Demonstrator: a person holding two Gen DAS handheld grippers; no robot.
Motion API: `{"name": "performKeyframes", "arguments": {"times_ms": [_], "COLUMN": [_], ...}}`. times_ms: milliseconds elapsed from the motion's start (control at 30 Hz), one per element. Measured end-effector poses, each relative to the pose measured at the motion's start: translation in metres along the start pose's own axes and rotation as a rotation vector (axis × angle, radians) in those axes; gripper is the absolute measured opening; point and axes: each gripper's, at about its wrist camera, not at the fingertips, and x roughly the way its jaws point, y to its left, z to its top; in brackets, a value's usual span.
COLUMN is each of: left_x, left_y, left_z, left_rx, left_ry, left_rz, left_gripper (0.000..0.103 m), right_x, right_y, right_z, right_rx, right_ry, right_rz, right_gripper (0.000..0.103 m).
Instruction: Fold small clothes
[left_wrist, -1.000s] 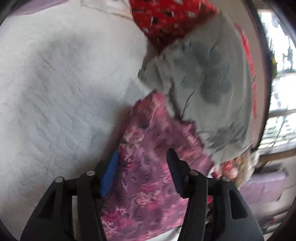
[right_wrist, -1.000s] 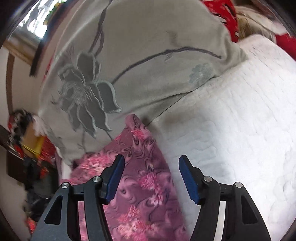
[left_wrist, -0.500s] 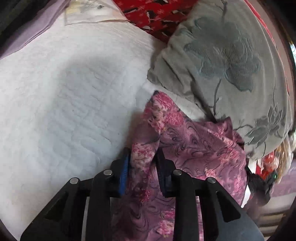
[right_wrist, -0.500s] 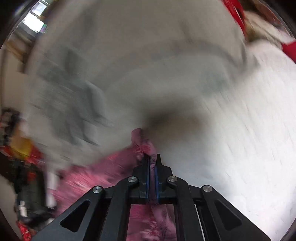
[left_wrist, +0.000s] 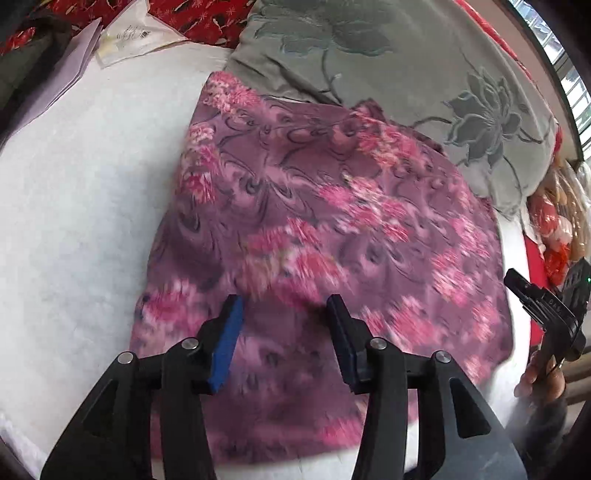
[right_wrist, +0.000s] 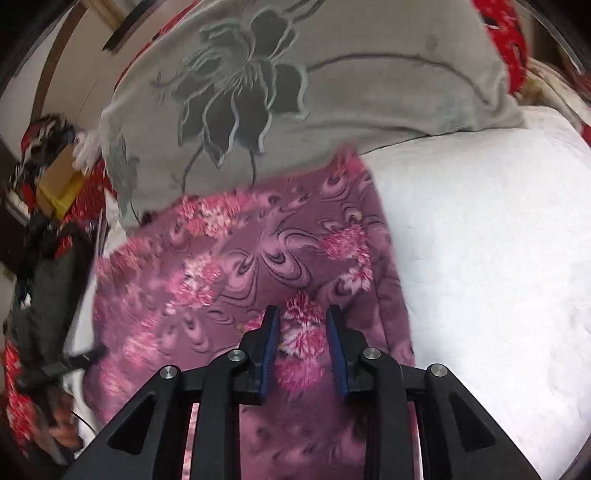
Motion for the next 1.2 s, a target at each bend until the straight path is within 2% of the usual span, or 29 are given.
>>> {"name": "performKeyframes", "arguments": {"times_ms": [33, 67, 100, 133, 200, 267, 300, 333, 367, 433, 500, 567, 667, 733, 800, 933, 967, 1000, 1067, 1200], "left_x": [-0.007, -0.015, -0.016, -0.016, -0.007, 0.008, 0.008, 0.005, 0.004, 0.004, 0.005, 0.006, 0.011, 0.013, 0.016, 0.017, 0.019, 0.019, 0.018, 0.019], "left_y": [0.001, 0.005, 0.008, 0.010, 0.011, 0.012, 0.010, 0.007, 0.004, -0.001, -0.005, -0.008, -0.017, -0.020, -0.024, -0.027, -0.029, -0.029, -0.027, -0.026], "left_z": [-0.003, -0.008, -0.012, -0.017, -0.027, -0.041, -0.044, -0.047, -0.048, -0.052, -0.055, -0.058, -0.055, -0.056, -0.056, -0.057, -0.056, -0.055, -0.056, -0.055], "left_rx": [-0.011, -0.028, -0.039, -0.052, -0.064, -0.080, -0.071, -0.053, -0.040, -0.028, -0.007, 0.016, 0.040, 0.048, 0.056, 0.070, 0.071, 0.070, 0.066, 0.064], "left_ry": [0.000, -0.005, -0.006, -0.003, 0.030, 0.072, 0.054, 0.037, 0.036, 0.046, 0.045, 0.042, 0.042, 0.042, 0.040, 0.041, 0.041, 0.042, 0.043, 0.049], "left_rz": [-0.025, -0.054, -0.063, -0.069, -0.058, -0.044, -0.034, -0.020, -0.007, 0.003, 0.026, 0.057, 0.097, 0.111, 0.123, 0.138, 0.138, 0.136, 0.131, 0.120], "left_gripper": [0.047, 0.050, 0.056, 0.057, 0.057, 0.057, 0.057, 0.057, 0.060, 0.066, 0.069, 0.070, 0.075, 0.078, 0.080, 0.082, 0.082, 0.082, 0.082, 0.085], "right_x": [-0.010, -0.023, -0.033, -0.044, -0.053, -0.047, -0.041, -0.035, -0.037, -0.058, -0.073, -0.064, -0.028, -0.032, -0.042, -0.062, -0.065, -0.064, -0.056, -0.027], "right_y": [-0.003, -0.008, -0.011, -0.017, -0.032, -0.042, -0.046, -0.044, -0.040, -0.027, -0.030, -0.040, -0.052, -0.046, -0.039, -0.009, -0.003, 0.008, 0.025, 0.045], "right_z": [-0.001, -0.005, -0.008, -0.015, -0.034, -0.049, -0.059, -0.067, -0.075, -0.079, -0.078, -0.078, -0.085, -0.083, -0.078, -0.067, -0.066, -0.062, -0.064, -0.073], "right_rx": [0.023, 0.038, 0.048, 0.058, 0.080, 0.108, 0.126, 0.128, 0.098, 0.018, 0.046, 0.079, 0.061, 0.055, 0.068, 0.007, -0.016, -0.047, -0.098, -0.186], "right_ry": [-0.013, -0.033, -0.049, -0.056, -0.041, -0.006, 0.018, 0.035, 0.023, -0.092, -0.178, -0.159, -0.013, -0.042, -0.069, -0.159, -0.167, -0.172, -0.162, -0.098], "right_rz": [0.016, 0.031, 0.033, 0.003, -0.047, -0.043, -0.025, 0.020, 0.057, 0.060, 0.066, 0.046, -0.071, -0.081, -0.093, -0.051, -0.046, -0.048, -0.053, -0.105], "right_gripper": [0.030, 0.038, 0.051, 0.054, 0.055, 0.054, 0.047, 0.014, 0.005, 0.005, 0.005, 0.005, 0.004, 0.012, 0.012, 0.014, 0.019, 0.028, 0.037, 0.038]}}
